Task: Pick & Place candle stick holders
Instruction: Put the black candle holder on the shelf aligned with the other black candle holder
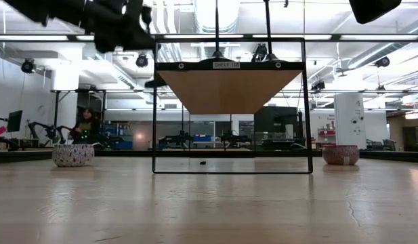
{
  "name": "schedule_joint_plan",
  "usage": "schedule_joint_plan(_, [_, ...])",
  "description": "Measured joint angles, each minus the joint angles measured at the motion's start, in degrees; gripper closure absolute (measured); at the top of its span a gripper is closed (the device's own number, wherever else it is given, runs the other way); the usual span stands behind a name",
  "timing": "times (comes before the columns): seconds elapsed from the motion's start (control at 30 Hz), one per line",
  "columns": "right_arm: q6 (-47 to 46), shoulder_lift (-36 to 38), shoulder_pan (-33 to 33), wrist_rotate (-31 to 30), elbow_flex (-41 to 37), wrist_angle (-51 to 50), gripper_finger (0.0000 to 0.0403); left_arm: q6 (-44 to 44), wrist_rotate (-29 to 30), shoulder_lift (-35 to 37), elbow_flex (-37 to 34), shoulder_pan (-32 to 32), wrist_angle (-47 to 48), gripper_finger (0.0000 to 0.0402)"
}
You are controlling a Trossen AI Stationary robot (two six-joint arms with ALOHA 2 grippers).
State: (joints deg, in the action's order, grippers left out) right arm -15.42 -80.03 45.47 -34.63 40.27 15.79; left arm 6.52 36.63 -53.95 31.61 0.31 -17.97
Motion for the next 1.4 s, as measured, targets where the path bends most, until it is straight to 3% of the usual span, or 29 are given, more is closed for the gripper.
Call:
schedule_joint_plan(0.17, [0.2,0.0,0.0,0.0,0.0,0.0,0.0199,3.0,-11.8,-1.8,8.7,-2.1,8.4,0.0401])
schedule_joint_plan(0.23, [0.2,0.0,0.0,0.0,0.0,0.0,0.0199,3.1,-13.4,-3.3,11.9,-3.7,12.2,0.0401])
schedule_joint_plan(0.37, [0.1,0.0,0.0,0.0,0.0,0.0,0.02,3.3,-13.6,-7.2,17.0,-6.3,19.3,0.0401])
schedule_joint_plan(0.6, [0.0,0.0,0.0,0.0,0.0,0.0,0.02,3.7,-17.0,-12.1,20.9,-9.2,22.0,0.04])
schedule_joint_plan(0.93, [0.0,0.0,0.0,0.0,0.0,-0.1,0.02,4.9,-19.0,-14.5,21.6,-12.9,23.2,0.04])
schedule_joint_plan(1.4, [0.0,0.0,0.0,0.0,0.0,0.1,0.02,5.1,-18.4,-16.4,21.6,-12.9,23.4,0.04])
